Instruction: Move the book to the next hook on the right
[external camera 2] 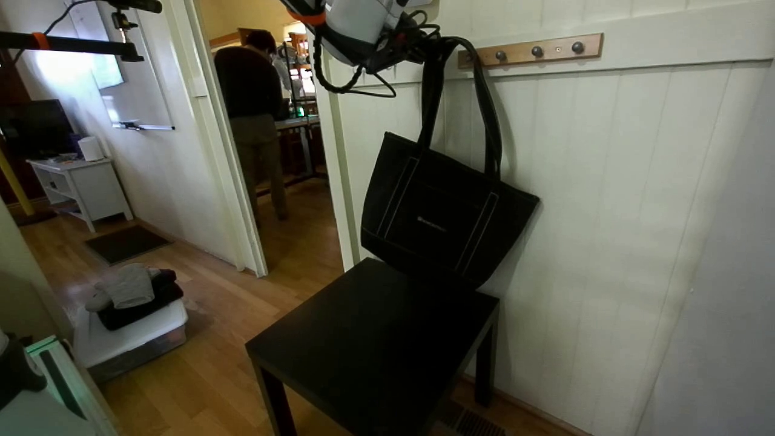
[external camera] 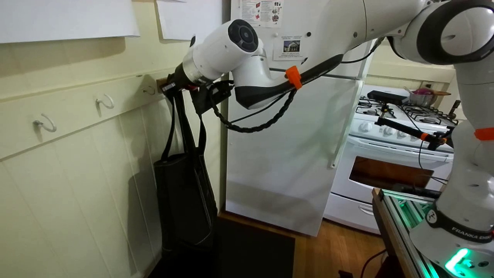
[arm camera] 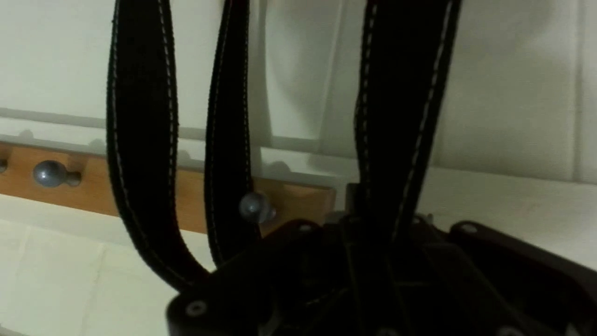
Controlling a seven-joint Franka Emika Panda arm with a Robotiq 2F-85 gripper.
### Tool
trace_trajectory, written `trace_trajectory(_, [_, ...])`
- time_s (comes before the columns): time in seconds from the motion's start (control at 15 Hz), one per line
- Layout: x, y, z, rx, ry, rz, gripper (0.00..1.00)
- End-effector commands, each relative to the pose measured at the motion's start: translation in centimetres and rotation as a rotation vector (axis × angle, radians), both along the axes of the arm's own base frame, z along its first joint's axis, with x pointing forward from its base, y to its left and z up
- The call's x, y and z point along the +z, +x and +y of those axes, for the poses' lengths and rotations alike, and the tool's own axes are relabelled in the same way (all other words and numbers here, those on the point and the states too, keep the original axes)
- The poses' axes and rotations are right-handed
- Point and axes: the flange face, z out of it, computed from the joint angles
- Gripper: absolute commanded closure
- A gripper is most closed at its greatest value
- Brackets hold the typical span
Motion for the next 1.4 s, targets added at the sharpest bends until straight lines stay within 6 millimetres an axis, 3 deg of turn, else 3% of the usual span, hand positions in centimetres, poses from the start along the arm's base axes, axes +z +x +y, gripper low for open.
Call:
trace_trajectory(0.0, [1.2,0.2,-0.5,0.094,0.048,0.027,0.98])
trace_trajectory(0.67, [2.8,1.5,-3.2,0.193,0.131,0.159,0.98])
trace_trajectory(0.73, [1.5,1.2,-3.1,0.169,0.125,0.168,0.98])
trace_trajectory(0.8, [1.4,1.3,-3.2,0.174,0.123,0.173,0.93])
trace_trajectory(1.13, [0.5,1.4,-3.2,0.172,0.126,0.185,0.93])
trace_trajectory(1.2, [0.5,1.4,-3.2,0.172,0.126,0.185,0.98])
trace_trajectory(1.33, [0.7,1.6,-3.9,0.147,0.106,0.182,0.98])
